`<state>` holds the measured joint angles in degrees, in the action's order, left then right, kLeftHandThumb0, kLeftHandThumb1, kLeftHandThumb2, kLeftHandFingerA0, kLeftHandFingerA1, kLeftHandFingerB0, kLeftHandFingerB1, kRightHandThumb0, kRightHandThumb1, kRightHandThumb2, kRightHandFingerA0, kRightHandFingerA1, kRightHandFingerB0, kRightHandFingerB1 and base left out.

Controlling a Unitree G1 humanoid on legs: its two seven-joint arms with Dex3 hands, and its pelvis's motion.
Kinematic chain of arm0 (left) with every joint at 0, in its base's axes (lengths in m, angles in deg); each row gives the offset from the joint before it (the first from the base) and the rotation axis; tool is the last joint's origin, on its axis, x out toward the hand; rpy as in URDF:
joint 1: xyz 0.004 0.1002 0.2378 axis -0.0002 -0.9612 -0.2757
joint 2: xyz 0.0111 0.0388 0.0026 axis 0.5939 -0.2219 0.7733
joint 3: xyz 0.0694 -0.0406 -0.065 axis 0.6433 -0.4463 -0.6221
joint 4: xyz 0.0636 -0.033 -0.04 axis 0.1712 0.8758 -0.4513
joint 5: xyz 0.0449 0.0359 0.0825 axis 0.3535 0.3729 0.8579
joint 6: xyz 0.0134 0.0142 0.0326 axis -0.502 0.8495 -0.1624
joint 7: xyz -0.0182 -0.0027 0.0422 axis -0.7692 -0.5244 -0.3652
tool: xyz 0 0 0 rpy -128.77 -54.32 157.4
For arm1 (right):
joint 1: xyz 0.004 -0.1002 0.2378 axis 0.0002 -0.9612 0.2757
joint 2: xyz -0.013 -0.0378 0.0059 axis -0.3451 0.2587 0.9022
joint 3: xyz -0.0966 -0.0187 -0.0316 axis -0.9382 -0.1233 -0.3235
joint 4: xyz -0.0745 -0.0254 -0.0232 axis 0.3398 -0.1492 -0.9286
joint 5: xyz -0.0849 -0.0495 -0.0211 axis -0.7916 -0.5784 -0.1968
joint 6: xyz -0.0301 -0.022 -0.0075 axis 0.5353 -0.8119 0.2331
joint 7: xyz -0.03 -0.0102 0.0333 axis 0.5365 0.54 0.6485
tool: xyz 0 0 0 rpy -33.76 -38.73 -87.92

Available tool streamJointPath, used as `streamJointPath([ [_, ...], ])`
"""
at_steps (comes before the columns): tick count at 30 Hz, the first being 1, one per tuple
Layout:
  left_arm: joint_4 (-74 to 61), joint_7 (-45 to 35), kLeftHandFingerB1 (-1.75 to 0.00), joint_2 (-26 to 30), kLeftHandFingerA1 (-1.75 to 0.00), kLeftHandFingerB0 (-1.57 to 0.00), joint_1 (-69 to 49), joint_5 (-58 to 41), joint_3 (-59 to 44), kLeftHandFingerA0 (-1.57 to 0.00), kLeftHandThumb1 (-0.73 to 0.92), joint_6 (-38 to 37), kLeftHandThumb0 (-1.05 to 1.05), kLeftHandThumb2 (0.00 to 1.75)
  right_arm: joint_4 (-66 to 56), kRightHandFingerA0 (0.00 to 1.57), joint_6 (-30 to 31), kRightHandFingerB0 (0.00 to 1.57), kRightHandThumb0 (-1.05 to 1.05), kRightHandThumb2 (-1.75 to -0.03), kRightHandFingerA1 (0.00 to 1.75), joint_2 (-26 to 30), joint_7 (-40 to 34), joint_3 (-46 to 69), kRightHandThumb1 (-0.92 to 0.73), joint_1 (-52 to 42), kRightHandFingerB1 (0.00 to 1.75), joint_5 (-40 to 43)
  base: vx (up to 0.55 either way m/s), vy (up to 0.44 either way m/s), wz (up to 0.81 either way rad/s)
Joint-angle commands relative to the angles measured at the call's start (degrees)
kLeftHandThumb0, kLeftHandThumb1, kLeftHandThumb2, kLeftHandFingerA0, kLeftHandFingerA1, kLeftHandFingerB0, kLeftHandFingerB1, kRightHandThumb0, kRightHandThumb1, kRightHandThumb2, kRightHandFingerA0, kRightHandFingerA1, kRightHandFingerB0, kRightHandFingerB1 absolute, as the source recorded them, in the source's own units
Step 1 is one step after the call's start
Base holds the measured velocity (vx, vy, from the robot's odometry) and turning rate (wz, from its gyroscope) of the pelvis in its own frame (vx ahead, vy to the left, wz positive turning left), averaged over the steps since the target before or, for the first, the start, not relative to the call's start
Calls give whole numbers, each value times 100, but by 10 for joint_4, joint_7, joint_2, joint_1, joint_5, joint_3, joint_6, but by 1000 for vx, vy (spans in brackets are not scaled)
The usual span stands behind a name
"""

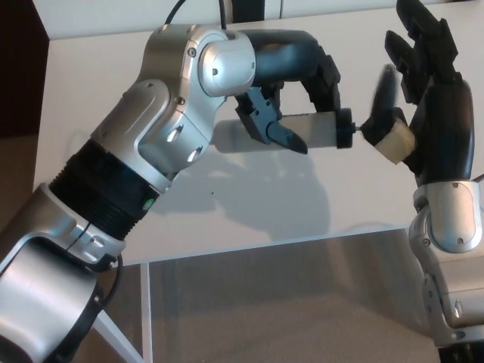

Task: The robot walks towards a desk on which an air pump is kept in the middle. It lifts it up and holds it with its left hand and uses its right hand to compress it by pushing its handle inwards.

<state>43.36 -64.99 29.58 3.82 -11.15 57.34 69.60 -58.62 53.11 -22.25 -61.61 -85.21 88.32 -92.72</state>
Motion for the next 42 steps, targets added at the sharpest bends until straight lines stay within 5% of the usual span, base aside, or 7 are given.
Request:
streamJointPath([
  [1,-32,-29,-58,-49,-85,-38,43,11,-27,-78,77,222,-58,113,-5,0,-59,0,-33,-115,47,-6,-33,5,-58,11,47,-14,0,0,0],
  [3,-40,-23,-41,-54,-92,-41,39,10,-32,-82,91,233,-60,67,-6,0,-63,0,-33,-115,48,-6,-34,5,-58,10,47,-14,0,0,0],
  [7,-44,-22,-57,-60,-87,-34,36,8,-37,-77,71,248,-53,110,-6,0,-66,0,-33,-115,48,-9,-35,6,-58,8,47,-10,0,0,0],
  [8,-38,-25,-43,-58,-85,-49,39,12,-31,-80,86,245,-56,65,-5,20,-66,15,-74,-81,34,-11,-35,6,-92,8,31,-8,0,0,0],
  [36,342,182,-43,38,-94,-52,38,100,115,-88,60,-57,-14,57,-53,8,-75,2,-78,-112,43,25,15,85,-74,-23,38,77,0,0,0],
  [39,369,238,-43,32,-134,-51,24,111,125,-73,57,-73,-19,58,-88,4,-78,3,-87,-113,39,30,23,86,-82,-44,34,79,0,0,0],
  [42,383,281,-47,18,-55,0,12,96,111,-7,46,-72,-32,99,-140,8,-72,2,-76,-112,43,31,24,84,-76,-69,39,72,0,0,0],
])
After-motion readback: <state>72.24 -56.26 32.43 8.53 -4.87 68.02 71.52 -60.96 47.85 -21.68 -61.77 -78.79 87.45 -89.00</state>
